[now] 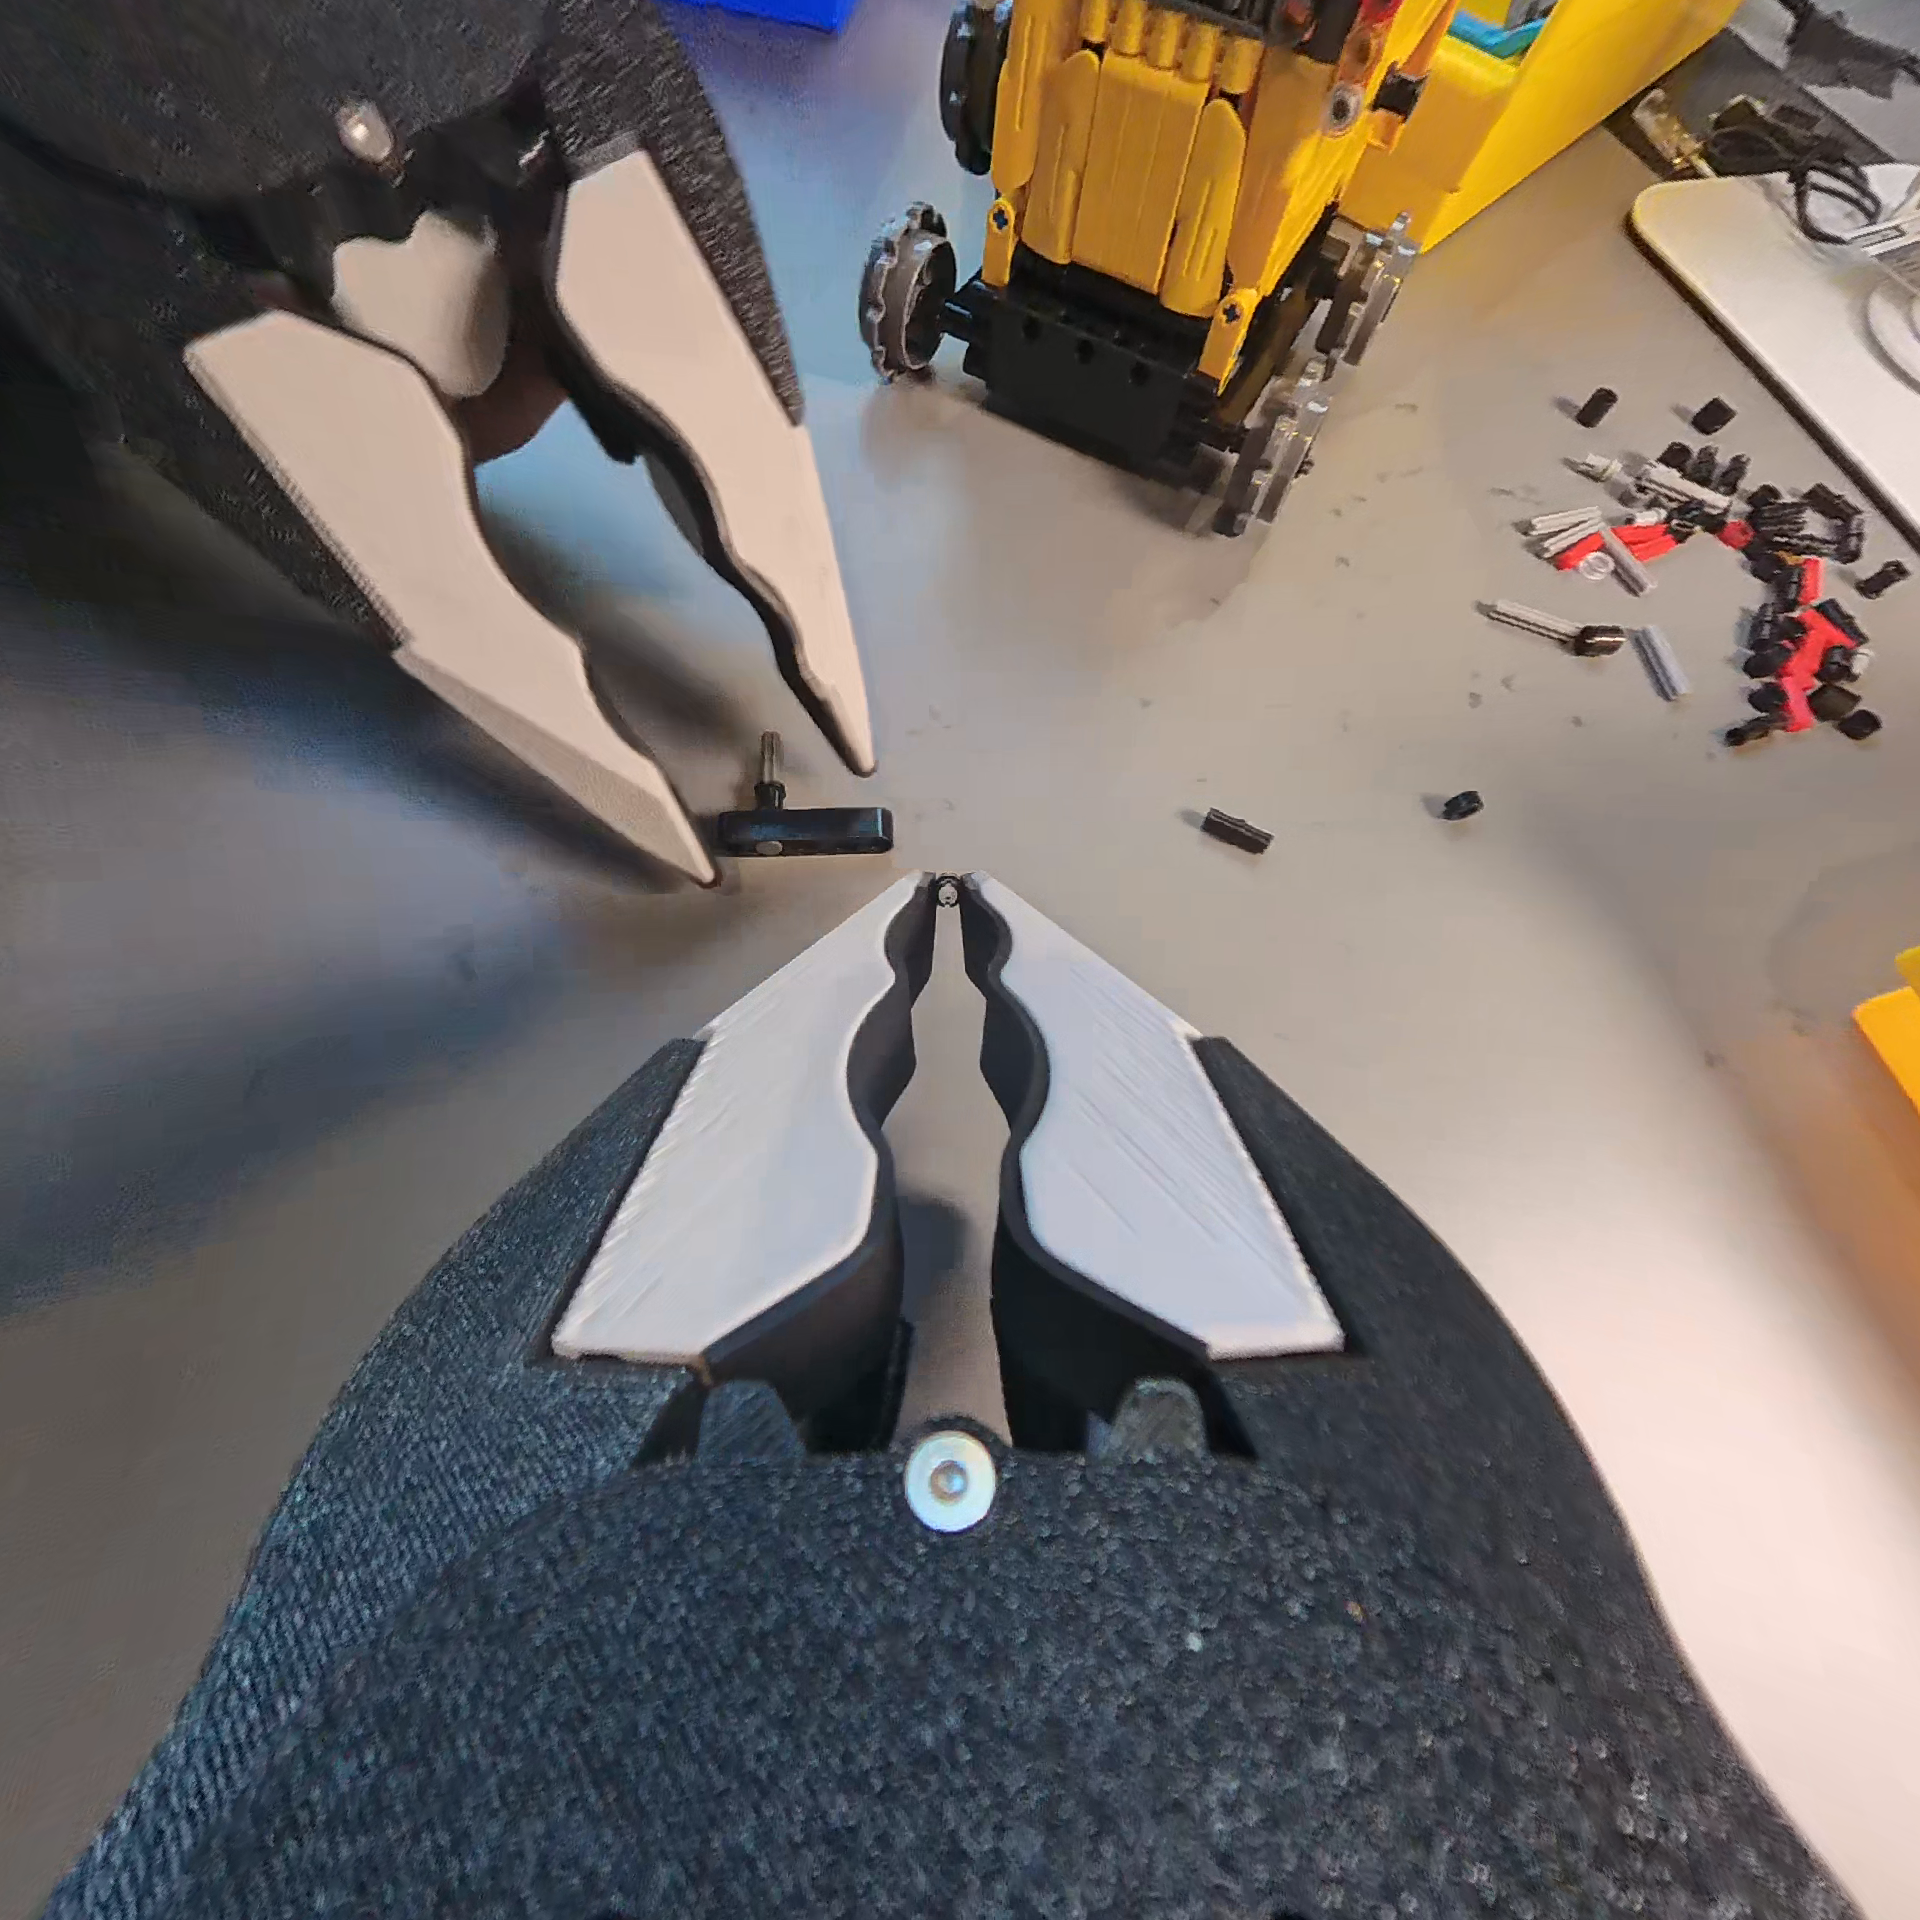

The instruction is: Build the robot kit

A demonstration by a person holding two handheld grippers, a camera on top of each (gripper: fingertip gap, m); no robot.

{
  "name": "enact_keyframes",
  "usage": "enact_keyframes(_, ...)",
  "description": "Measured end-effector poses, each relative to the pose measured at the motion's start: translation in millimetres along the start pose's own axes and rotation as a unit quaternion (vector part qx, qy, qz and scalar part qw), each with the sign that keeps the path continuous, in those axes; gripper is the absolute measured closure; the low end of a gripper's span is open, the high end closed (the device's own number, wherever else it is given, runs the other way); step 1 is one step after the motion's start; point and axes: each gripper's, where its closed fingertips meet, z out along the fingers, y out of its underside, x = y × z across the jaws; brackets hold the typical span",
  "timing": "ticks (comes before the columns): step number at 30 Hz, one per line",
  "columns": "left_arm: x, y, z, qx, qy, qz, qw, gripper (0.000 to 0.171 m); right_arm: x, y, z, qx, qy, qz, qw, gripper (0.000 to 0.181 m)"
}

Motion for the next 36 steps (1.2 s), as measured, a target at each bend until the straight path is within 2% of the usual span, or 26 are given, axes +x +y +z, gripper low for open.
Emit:
enact_keyframes(2,7,0,0,0.000,-0.017,-0.025,1.000,0.137,4,-1,-4,0.005,0.010,0.009,1.000,0.177)
enact_keyframes(7,-3,5,5,-0.017,-0.081,-0.061,0.995,0.133,5,-8,-14,0.022,0.022,0.017,0.999,0.177)
enact_keyframes(12,1,7,5,-0.012,-0.059,-0.059,0.996,0.149,2,-13,-21,0.036,0.025,0.014,0.999,0.177)
enact_keyframes(13,1,8,4,-0.013,-0.048,-0.053,0.997,0.156,1,-13,-22,0.037,0.022,0.015,0.999,0.177)
enact_keyframes(15,-1,9,1,-0.014,-0.010,-0.055,0.998,0.159,-4,-16,-22,0.045,0.014,0.006,0.999,0.177)
enact_keyframes(17,1,5,-4,0.011,0.077,-0.102,0.992,0.164,-11,-21,-24,0.060,0.002,-0.011,0.998,0.177)
enact_keyframes(20,8,-15,-21,0.056,0.242,-0.200,0.948,0.164,-21,-29,-28,0.086,-0.012,-0.039,0.995,0.177)
enact_keyframes(24,13,-23,-23,0.028,0.345,-0.254,0.903,0.164,-34,-33,-28,0.095,-0.037,-0.060,0.993,0.177)
enact_keyframes(26,18,-24,-19,0.015,0.368,-0.266,0.891,0.164,-35,-28,-23,0.075,-0.034,-0.069,0.994,0.177)
enact_keyframes(30,19,-23,-8,0.013,0.372,-0.271,0.888,0.165,-31,-13,-14,0.025,-0.011,-0.076,0.997,0.177)
enact_keyframes(33,15,-21,-3,0.024,0.356,-0.265,0.896,0.165,-27,-6,-10,0.000,0.015,-0.083,0.996,0.177)
enact_keyframes(36,10,-20,-2,0.031,0.325,-0.244,0.913,0.165,-26,-5,-13,-0.008,0.033,-0.084,0.996,0.177)
